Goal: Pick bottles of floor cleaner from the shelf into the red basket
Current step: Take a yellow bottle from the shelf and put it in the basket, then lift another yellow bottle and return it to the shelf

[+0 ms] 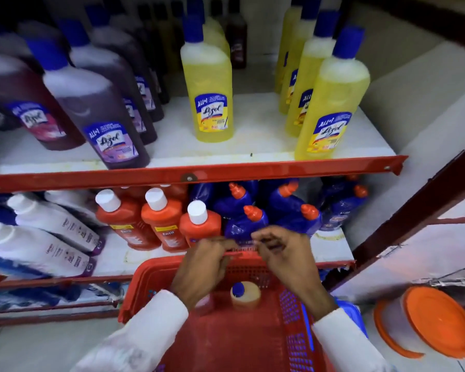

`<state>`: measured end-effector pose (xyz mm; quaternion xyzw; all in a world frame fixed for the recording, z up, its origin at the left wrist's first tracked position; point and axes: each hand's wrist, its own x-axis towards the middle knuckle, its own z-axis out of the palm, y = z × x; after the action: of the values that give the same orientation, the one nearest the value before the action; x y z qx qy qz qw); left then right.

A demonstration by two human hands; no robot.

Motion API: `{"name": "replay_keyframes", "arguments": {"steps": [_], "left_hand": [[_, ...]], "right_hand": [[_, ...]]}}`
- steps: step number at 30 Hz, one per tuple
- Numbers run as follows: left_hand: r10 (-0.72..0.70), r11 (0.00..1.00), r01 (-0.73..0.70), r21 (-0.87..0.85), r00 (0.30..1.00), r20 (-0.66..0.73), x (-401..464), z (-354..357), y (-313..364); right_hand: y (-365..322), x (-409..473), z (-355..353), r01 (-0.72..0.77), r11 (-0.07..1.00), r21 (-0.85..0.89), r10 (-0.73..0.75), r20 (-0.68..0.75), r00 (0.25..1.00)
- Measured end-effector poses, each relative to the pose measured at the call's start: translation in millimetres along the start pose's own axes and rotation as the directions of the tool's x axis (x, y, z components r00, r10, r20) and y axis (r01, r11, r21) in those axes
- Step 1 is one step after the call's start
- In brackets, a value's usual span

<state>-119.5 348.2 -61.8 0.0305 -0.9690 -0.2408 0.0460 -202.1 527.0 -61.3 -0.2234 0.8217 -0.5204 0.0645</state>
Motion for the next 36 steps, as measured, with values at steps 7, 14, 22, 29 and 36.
{"name": "replay_keyframes", "arguments": {"steps": [7, 14, 22, 29, 36], "left_hand": [[0.302, 0.944, -0.190, 0.269, 0.827, -0.474, 62.3, -71.7, 58.8], [0.144, 0.965, -0.050, 0.256, 0.920, -0.364, 107.5, -49.7, 58.1], [0.110, 0.977, -0.044, 0.207, 0.941, -0.320, 110.3, -42.8, 48.9], [0.099, 0.984, -0.046, 0.170, 0.942, -0.320, 109.7, -41.9, 47.4], [0.090, 0.988, -0.043, 0.151, 0.943, -0.319, 111.6, -40.2, 44.6]], "right_hand": [[-79.1, 51.0, -61.2, 0.339, 0.927, -0.160, -0.364, -0.599, 0.713], [-81.4, 122.2, -75.8, 0.054, 0.996, -0.071, -0.088, -0.699, 0.710], [-64.5, 152.6, -98.5, 0.216, 0.968, 0.125, -0.104, -0.585, 0.804], [-105.6, 126.0, -133.2, 0.469, 0.781, 0.412, -0.263, -0.463, 0.846], [-141.2, 102.3, -144.1, 0.512, 0.684, 0.519, -0.357, -0.374, 0.856]]}}
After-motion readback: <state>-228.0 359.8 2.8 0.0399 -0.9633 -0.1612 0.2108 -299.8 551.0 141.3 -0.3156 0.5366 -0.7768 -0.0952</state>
